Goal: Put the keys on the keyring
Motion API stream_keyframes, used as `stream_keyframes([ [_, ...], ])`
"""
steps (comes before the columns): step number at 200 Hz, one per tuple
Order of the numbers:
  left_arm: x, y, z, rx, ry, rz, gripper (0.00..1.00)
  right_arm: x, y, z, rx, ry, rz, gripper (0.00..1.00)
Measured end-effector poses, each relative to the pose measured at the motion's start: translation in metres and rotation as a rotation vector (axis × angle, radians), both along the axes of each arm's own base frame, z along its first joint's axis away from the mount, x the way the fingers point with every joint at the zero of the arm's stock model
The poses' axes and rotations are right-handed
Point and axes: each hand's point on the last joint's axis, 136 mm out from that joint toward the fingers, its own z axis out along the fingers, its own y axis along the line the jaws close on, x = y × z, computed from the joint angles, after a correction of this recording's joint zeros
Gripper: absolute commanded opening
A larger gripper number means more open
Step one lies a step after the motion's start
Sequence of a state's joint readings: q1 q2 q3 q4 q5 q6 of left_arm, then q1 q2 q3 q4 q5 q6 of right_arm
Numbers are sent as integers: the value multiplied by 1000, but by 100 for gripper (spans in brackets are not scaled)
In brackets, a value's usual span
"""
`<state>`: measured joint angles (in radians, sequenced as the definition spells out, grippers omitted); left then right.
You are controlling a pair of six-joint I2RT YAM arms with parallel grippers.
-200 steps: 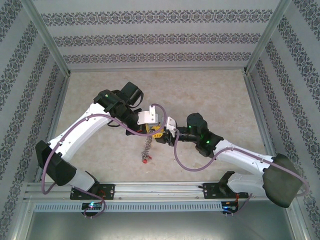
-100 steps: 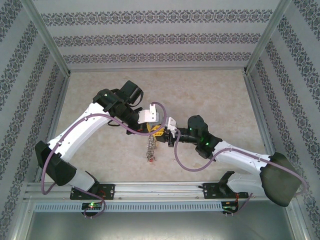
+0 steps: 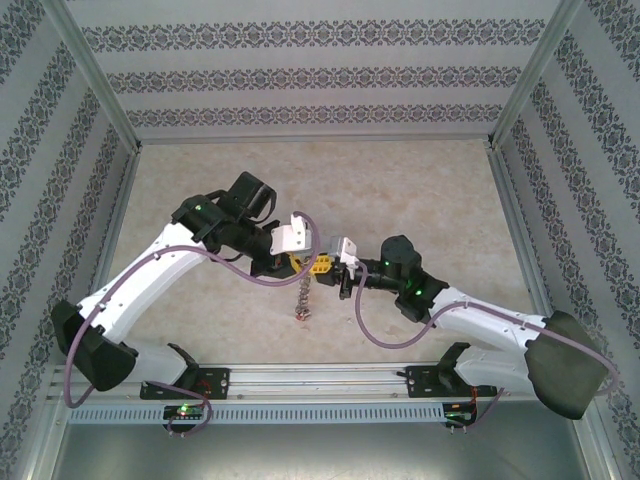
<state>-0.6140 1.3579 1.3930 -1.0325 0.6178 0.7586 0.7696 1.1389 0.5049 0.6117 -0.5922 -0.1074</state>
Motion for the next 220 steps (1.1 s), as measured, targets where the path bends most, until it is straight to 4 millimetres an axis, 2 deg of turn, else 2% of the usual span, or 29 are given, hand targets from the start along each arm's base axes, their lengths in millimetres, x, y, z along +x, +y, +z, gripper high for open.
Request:
stream_keyframes([
  [103,12,-11,6,-81,-52,35,25,-2,-7,25,135,-37,6,0],
  [129,10,-10,10,-95,-61,31,17,-3,-7,28,147,-50,7,0],
  [167,-1,-13,22,-148,-69,-22,16,-6,-6,30,152,-61,29,0],
  [204,-5,-11,29,-166,-101,-40,0,-8,-6,30,152,-68,39,0],
  [220,-4,-11,29,-161,-107,-43,0,-7,-6,30,151,-70,38,0],
])
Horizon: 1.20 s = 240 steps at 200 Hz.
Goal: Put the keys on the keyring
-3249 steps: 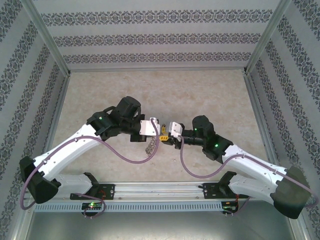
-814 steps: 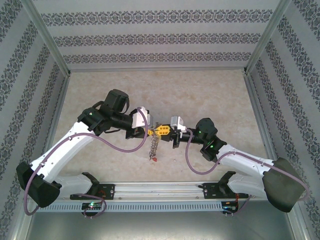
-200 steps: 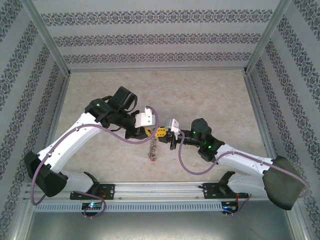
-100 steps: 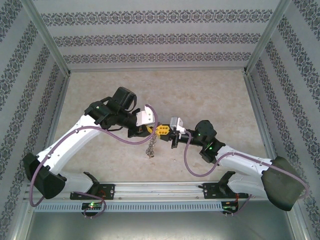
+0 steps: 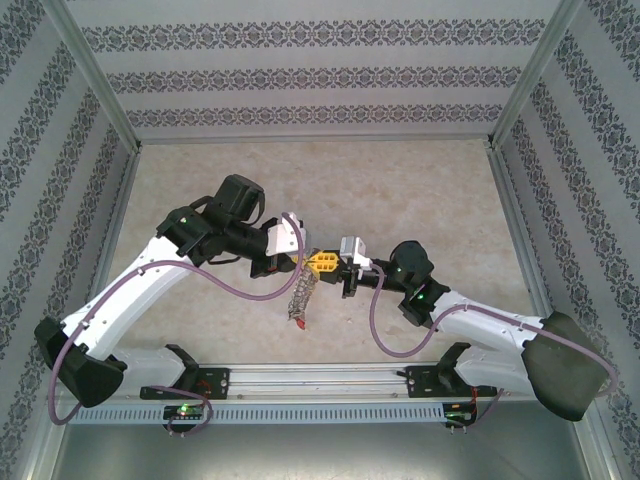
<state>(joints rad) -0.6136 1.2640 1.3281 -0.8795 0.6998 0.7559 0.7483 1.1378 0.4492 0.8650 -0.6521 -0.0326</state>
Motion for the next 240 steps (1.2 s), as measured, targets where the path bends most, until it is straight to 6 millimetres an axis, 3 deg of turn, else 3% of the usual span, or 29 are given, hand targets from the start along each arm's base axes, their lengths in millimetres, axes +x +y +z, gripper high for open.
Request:
stream_keyframes([
  [17,1,0,-1,6,1,3,0,0,0,-1,-5,0,-2,2],
  [42,5,1,-8,37,14,12,0,2,0,-8,-34,0,-13,19],
  [71,10,7,-16,107,26,42,0,5,-1,-19,-108,17,-27,24],
  [115,12,21,-19,202,28,76,0,10,1,-14,-160,6,-33,27],
  [240,13,22,-25,286,122,73,0,13,22,-25,-202,67,27,26],
])
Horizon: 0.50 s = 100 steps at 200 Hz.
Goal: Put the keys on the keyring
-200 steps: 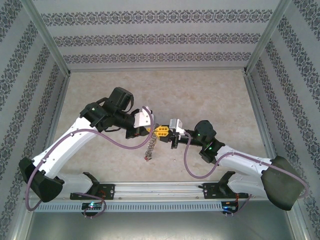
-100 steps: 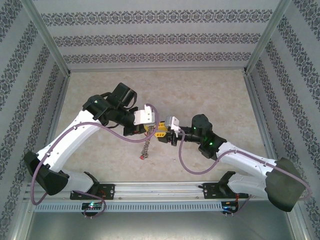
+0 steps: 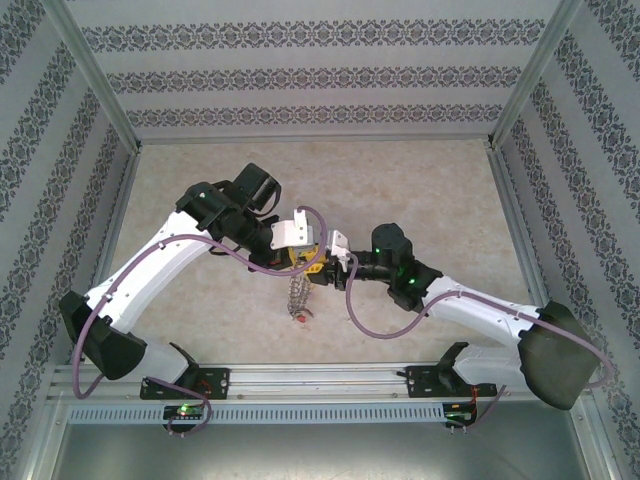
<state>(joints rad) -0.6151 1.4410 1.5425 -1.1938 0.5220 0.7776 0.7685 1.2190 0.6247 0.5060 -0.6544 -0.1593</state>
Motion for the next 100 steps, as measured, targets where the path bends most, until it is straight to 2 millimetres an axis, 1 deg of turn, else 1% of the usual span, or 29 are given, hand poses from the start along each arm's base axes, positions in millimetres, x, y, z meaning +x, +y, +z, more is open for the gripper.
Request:
stream_keyframes([
  [16,1,-1,3,-6,-7,-1,0,-1,1,-1,-1,6,2,23],
  [27,1,-1,5,-8,-11,-1,0,0,1,0,1,2,2,16],
  [34,1,-1,6,-9,-12,-1,0,-1,1,1,4,0,3,15],
  [88,0,-2,7,-17,-4,-5,0,-1,1,2,10,-1,7,16],
  [93,0,-3,7,-18,0,-7,0,-1,1,2,10,-1,7,15],
  [100,0,-3,7,-18,5,-8,0,-1,1,2,10,-1,7,9],
])
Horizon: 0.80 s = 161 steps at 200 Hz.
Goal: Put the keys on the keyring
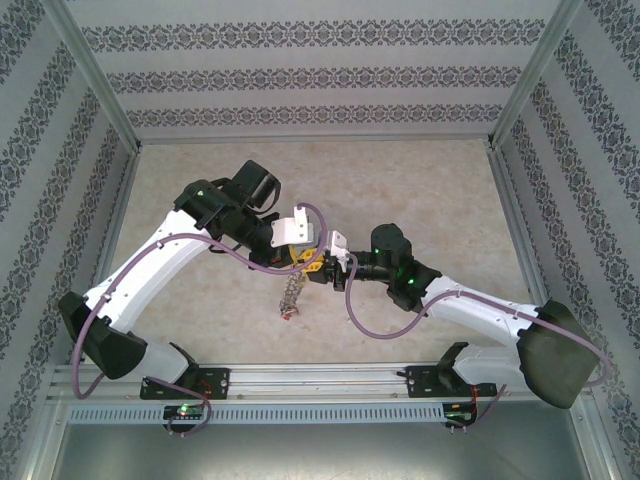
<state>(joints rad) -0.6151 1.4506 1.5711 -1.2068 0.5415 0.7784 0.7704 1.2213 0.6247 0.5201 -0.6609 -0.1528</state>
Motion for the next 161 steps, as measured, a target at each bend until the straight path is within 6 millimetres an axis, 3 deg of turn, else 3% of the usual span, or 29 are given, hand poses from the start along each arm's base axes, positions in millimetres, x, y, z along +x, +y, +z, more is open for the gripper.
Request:
stream_keyframes([
  [10,-1,0,-1,1,8,-3,0,0,0,0,1,2,2,0],
  [19,-1,0,-2,7,14,-5,0,0,0,-1,-1,14,1,0],
  [54,-2,0,-1,1,15,-5,25,-1,0,1,14,13,1,0],
  [101,-11,2,9,-62,-38,-11,24,-6,-5,-3,59,23,-5,0],
  [161,-11,-4,20,-145,-65,-13,24,-8,-8,18,166,-12,-4,0],
])
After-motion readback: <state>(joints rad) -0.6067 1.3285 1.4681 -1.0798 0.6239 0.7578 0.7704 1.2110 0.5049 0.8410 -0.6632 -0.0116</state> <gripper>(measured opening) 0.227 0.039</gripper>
